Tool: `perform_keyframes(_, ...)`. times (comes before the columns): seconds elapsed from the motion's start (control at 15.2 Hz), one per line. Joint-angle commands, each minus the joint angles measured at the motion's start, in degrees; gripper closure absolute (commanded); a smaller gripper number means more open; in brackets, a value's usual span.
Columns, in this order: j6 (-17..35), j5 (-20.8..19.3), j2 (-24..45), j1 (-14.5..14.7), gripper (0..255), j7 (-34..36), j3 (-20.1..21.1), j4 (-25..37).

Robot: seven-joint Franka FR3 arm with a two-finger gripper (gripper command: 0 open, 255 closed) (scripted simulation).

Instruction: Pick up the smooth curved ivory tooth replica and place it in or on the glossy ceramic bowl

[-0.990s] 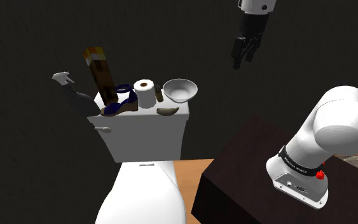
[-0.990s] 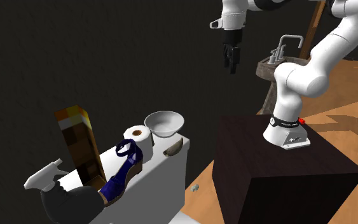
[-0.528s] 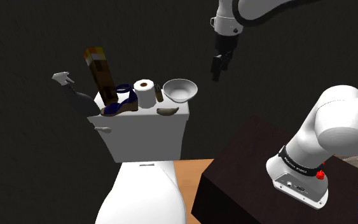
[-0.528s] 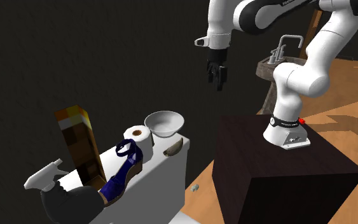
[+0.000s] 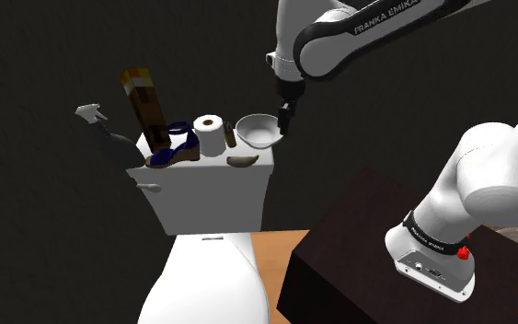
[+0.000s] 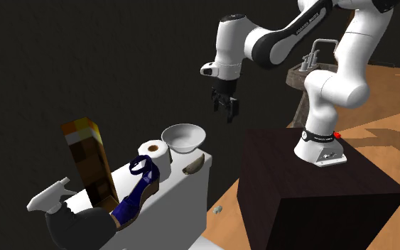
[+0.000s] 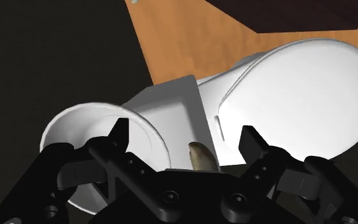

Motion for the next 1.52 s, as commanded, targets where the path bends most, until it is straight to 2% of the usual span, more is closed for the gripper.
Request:
perform_keyframes(0.0,3.5,-1.1,3.6,0.7,0,-1.4,0.6,0.7)
perform_keyframes(0.4,12.3,-5.6,15.5,2.6,0,-4.3,2.6,5.5)
perform_keyframes(0.79,18.9,-12.1,27.2,4.8,0,-5.4,3.9,11.8)
perform_keyframes(1.45,23.6,-14.2,32.2,4.8,0,-4.0,2.7,12.2)
